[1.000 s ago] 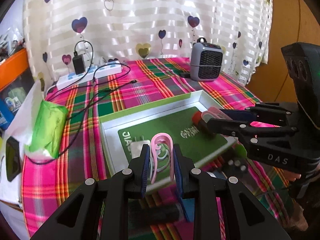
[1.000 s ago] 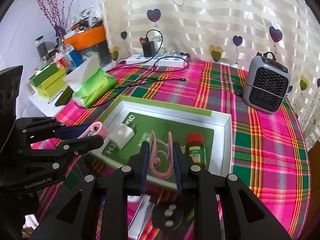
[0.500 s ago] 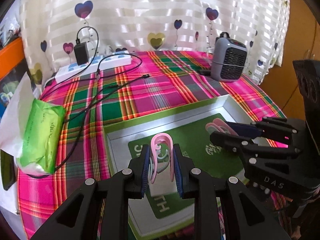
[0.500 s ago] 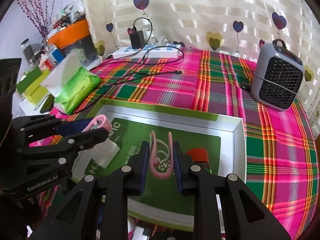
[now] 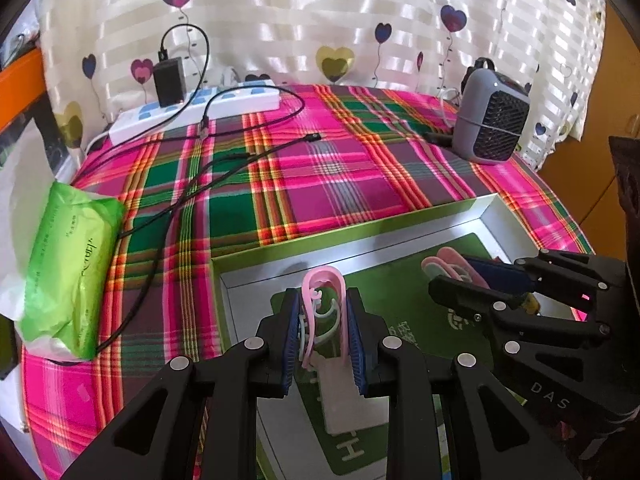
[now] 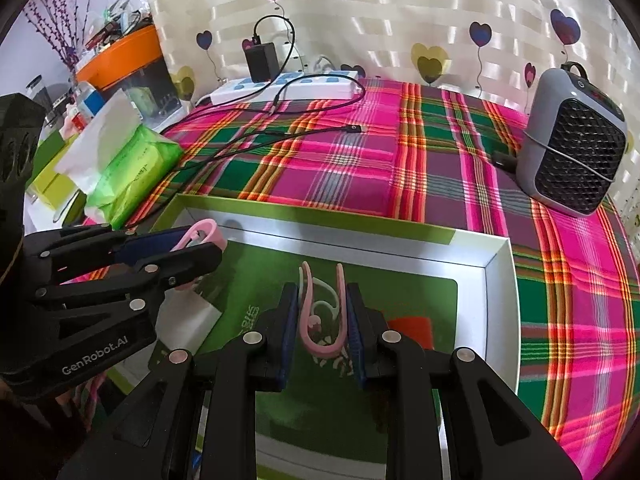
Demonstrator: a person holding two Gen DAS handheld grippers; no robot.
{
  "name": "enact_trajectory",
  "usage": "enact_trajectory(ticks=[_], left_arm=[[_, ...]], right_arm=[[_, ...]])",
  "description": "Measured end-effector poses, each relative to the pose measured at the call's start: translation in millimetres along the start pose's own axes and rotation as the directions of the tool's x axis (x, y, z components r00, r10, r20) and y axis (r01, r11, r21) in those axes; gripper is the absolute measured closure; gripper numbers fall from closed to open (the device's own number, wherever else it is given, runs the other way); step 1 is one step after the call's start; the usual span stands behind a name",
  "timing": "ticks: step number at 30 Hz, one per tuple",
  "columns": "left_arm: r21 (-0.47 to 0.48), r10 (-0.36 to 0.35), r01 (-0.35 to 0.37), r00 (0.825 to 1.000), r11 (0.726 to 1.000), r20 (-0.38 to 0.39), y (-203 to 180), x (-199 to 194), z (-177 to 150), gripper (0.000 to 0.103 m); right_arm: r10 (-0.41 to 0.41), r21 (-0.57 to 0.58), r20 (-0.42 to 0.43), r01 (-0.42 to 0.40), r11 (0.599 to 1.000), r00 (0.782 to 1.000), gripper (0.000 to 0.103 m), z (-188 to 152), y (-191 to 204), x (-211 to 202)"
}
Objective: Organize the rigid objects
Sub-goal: 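Lower the pink holder into the box and open the left tool while the right tool releases its holder there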
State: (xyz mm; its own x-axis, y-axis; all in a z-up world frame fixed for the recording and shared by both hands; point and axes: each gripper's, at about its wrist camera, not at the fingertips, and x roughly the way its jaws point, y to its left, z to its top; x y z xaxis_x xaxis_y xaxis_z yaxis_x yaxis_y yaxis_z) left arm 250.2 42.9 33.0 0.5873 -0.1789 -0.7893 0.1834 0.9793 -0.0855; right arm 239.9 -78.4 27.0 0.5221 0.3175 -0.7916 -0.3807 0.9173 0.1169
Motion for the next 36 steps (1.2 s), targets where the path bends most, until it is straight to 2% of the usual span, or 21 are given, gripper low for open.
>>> enact_trajectory(ticks=[17, 29, 31, 36], left_arm=[[-0.001, -0.011, 0.011, 1.0, 1.0, -0.021, 3.1, 11.9, 0.8, 0.081], [0.007, 0.01, -0.01, 1.0, 1.0, -0.026, 1.2, 13.4, 1.3, 0.081], [0.001, 0.007, -0.007, 1.0, 1.0, -0.025, 1.5, 13.5, 1.6, 0.08], [-0.017, -0.015, 0.015, 1.0, 1.0, -0.015, 3.3, 11.1, 1.6, 0.073]], right_arm=[[-0.02, -0.008, -0.034, 0.02, 1.0, 0.999, 0.079, 1.8, -1.2, 15.1], [-0.029, 0.0, -0.039, 0.029, 1.0, 0.999, 0.079, 1.8, -2.7, 16.4], [-0.026, 0.015, -0.037, 0.027, 1.0, 0.999, 0.077, 1.7, -4.0, 16.0], [-0.016, 0.028, -0.033, 0.017, 0.999, 0.999, 0.062, 0.9, -6.0, 14.4]])
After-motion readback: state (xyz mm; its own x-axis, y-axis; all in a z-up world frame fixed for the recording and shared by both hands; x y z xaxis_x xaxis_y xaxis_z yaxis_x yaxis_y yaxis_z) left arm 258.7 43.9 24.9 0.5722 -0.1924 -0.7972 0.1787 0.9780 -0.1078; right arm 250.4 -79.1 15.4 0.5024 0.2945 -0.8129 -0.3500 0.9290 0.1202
